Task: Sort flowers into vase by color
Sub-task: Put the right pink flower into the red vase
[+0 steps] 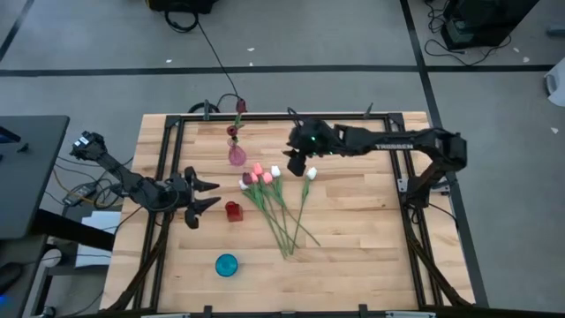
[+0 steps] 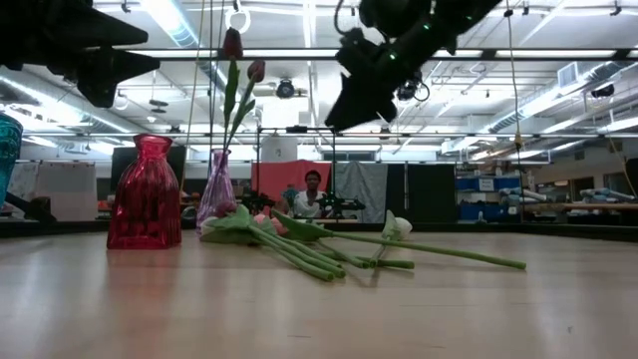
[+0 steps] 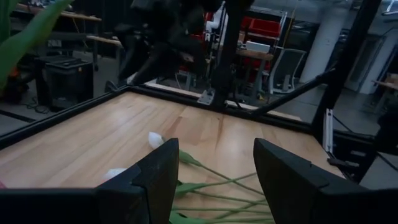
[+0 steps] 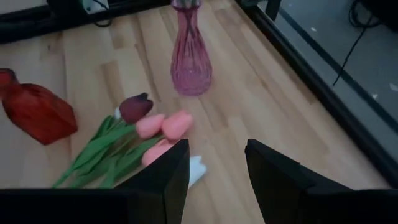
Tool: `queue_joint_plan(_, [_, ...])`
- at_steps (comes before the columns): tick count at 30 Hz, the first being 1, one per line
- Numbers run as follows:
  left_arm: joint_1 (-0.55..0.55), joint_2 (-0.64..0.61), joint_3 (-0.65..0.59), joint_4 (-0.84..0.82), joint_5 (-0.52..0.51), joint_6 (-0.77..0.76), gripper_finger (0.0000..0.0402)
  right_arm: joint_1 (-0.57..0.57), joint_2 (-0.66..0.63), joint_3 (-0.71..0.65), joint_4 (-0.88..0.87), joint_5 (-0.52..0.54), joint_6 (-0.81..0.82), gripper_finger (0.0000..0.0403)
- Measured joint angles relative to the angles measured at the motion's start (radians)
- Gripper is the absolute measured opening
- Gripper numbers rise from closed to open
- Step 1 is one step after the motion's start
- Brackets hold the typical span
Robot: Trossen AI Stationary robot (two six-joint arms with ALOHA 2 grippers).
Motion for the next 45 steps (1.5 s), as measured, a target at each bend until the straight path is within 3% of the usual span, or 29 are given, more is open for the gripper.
queue_joint_plan(6, [0.0, 0.001, 0.0, -0.006, 0.069, -0.04, 0.0213, 0.046, -0.024, -0.101, 0.029, 0.067, 0.099, 0.0169])
queue_joint_plan(17, [0.0, 0.018, 0.0, -0.135, 0.101, -0.271, 0.0213, 0.209, 0.051, -0.095, -0.026, 0.243, 0.365, 0.0169])
queue_joint_plan(22, [0.0, 0.046, 0.0, -0.14, 0.109, -0.315, 0.0213, 0.296, 0.155, -0.05, -0.074, 0.234, 0.453, 0.0169])
queue_joint_plan(28, [0.0, 0.092, 0.0, -0.124, 0.11, -0.34, 0.0213, 0.347, 0.3, 0.115, -0.174, 0.185, 0.455, 0.0169])
queue_joint_plan(36, [0.0, 0.186, 0.0, -0.071, 0.102, -0.365, 0.0213, 0.348, 0.427, 0.324, -0.485, 0.128, 0.453, 0.0164])
queue_joint_plan(45, [0.0, 0.224, 0.0, -0.069, 0.099, -0.387, 0.0213, 0.349, 0.475, 0.366, -0.507, 0.052, 0.462, 0.0141])
